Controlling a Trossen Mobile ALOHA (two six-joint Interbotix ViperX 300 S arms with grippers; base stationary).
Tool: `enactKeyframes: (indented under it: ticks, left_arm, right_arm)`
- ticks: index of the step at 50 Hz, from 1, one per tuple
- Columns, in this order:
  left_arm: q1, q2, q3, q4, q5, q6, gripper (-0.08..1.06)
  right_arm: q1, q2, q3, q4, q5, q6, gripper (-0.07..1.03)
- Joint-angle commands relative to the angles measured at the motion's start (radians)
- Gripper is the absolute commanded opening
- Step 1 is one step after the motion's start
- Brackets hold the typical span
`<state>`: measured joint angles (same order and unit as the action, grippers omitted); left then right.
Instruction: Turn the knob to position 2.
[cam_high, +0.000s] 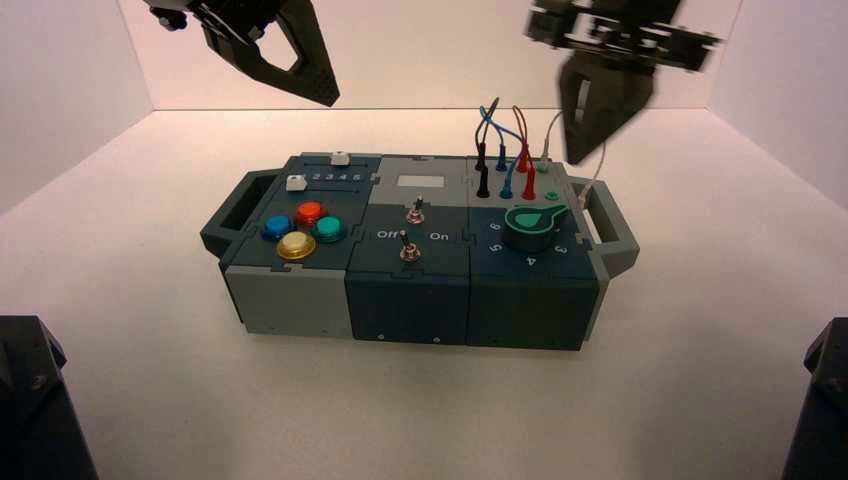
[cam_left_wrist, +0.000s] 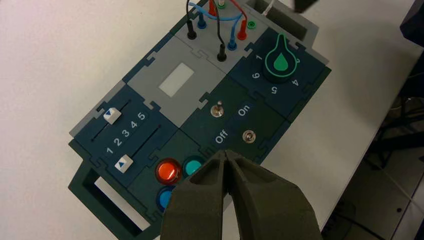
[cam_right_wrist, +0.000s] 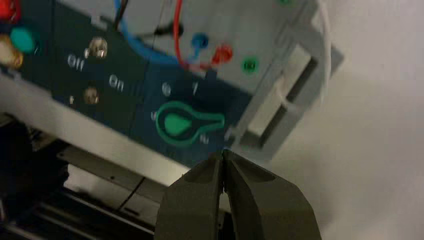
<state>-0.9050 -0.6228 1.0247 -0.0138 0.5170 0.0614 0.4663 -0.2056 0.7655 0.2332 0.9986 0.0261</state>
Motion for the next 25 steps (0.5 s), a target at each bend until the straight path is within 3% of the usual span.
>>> enactKeyframes:
  ticks: [1,8,14,25]
  left_arm:
    - [0.0,-0.005,-0.021,0.006,-0.005,0.005,-0.03]
    - [0.003,-0.008,-0.017,0.006,-0.006,0.006,-0.03]
    - [0.008,-0.009,-0.011,0.017,-0.009,0.005,-0.03]
    - [0.011,-0.011,-0.009,0.023,-0.014,0.006,-0.03]
  right_arm:
    - [0.002,-0.08,0.009,0.011,0.015,0.006,-0.02]
    - [0.002,-0.109,0.032,0.005,0.028,-0.002,-0.02]
    - [0.002,-0.11,0.051,-0.003,0.0,-0.025,-0.02]
    - [0.002,-0.115,0.078,-0.003,-0.032,-0.032,-0.02]
